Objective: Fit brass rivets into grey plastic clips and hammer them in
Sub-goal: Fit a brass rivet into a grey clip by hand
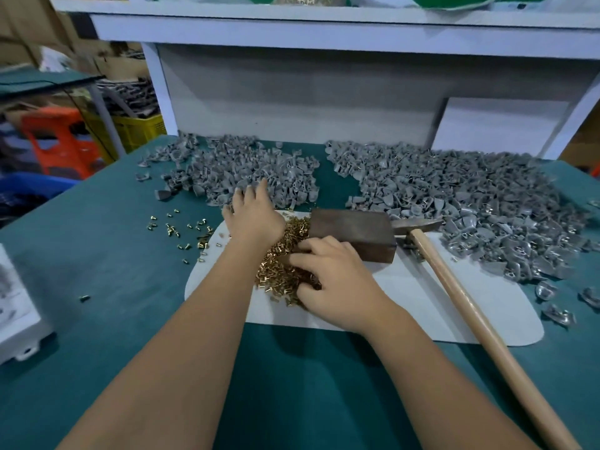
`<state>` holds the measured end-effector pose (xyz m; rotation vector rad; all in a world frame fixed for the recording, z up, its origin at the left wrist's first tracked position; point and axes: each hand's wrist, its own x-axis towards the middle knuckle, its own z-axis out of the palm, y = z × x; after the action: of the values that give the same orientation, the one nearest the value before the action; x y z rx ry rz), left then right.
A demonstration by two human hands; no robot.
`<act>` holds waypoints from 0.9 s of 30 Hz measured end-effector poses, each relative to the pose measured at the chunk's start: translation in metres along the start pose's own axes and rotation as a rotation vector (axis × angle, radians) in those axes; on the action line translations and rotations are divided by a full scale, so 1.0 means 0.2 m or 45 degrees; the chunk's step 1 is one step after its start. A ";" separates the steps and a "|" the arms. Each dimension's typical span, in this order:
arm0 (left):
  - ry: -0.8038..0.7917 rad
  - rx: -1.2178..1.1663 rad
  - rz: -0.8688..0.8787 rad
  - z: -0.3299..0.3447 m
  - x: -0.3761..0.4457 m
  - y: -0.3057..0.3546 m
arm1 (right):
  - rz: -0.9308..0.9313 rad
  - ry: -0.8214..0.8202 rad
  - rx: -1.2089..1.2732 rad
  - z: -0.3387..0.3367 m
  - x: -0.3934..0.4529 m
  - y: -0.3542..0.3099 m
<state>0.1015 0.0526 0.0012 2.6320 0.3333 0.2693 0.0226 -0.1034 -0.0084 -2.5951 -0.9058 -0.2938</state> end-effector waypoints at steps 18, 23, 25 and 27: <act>0.272 -0.539 -0.013 0.04 0.00 -0.09 | 0.178 0.149 0.443 0.02 0.02 -0.01; 0.285 -0.772 0.019 -0.03 -0.02 -0.08 | 0.241 0.272 0.553 0.02 0.01 -0.01; 0.231 -0.871 0.088 -0.06 -0.03 -0.03 | 0.254 0.347 0.532 0.01 0.02 -0.01; 0.168 -0.931 0.157 -0.09 -0.06 0.05 | 0.255 0.472 0.490 0.00 0.02 -0.01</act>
<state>0.0877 0.0481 0.0191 1.9173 0.0840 0.4989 0.0245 -0.0997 -0.0058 -2.1561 -0.5084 -0.4731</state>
